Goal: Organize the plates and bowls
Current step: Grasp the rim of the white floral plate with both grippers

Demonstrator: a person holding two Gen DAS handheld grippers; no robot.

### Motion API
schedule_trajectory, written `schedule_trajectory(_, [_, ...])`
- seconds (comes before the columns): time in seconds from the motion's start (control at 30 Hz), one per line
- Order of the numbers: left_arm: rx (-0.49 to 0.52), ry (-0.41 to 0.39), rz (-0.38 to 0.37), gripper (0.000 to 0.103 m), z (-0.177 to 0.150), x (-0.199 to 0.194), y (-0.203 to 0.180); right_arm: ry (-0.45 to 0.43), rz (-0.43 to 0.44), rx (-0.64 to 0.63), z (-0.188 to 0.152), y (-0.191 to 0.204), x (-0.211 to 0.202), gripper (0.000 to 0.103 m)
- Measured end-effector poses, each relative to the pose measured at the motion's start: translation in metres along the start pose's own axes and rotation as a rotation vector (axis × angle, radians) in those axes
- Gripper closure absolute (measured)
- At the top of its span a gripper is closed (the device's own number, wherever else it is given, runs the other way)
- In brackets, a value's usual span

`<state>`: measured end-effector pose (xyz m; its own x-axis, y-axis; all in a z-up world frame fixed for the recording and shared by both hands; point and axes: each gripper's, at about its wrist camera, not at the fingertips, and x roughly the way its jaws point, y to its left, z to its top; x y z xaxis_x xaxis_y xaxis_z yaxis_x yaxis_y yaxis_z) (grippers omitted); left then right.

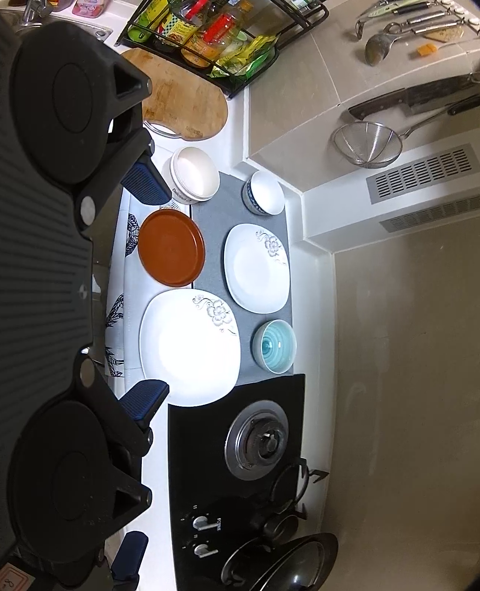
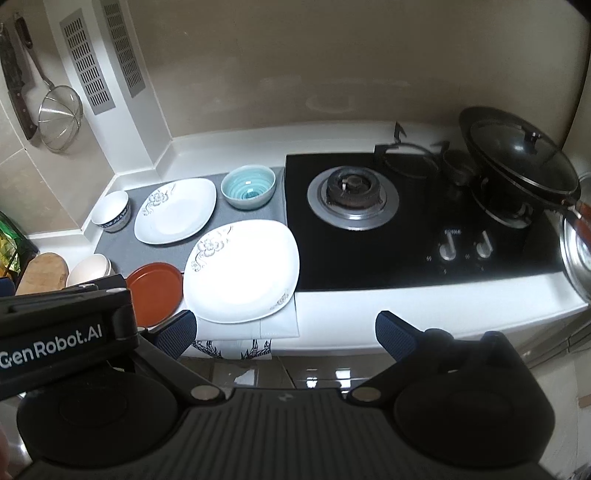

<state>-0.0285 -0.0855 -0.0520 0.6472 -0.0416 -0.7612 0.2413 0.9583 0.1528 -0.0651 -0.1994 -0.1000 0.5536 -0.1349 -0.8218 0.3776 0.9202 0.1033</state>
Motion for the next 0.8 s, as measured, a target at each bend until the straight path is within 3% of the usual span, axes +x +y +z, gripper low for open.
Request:
schedule_trajectory(0.27, [0.019,0.072,-0.006,0.001,0.007,0.038,-0.001,0.064,-0.01,-0.006,0.006,0.004,0.033,0.0])
schedule_trajectory(0.5, [0.028,0.13,-0.033,0.001,0.024,0.094,0.015,0.101,-0.05,-0.057,0.022,0.03,0.079,0.0])
schedule_trajectory(0.7, [-0.019,0.168,-0.148,0.006,0.035,0.173,0.046,0.108,-0.039,-0.036,0.037,0.035,0.134,0.0])
schedule_trajectory(0.8, [-0.064,0.172,-0.278,0.016,0.027,0.221,0.067,0.086,-0.038,-0.039,0.04,0.023,0.162,0.0])
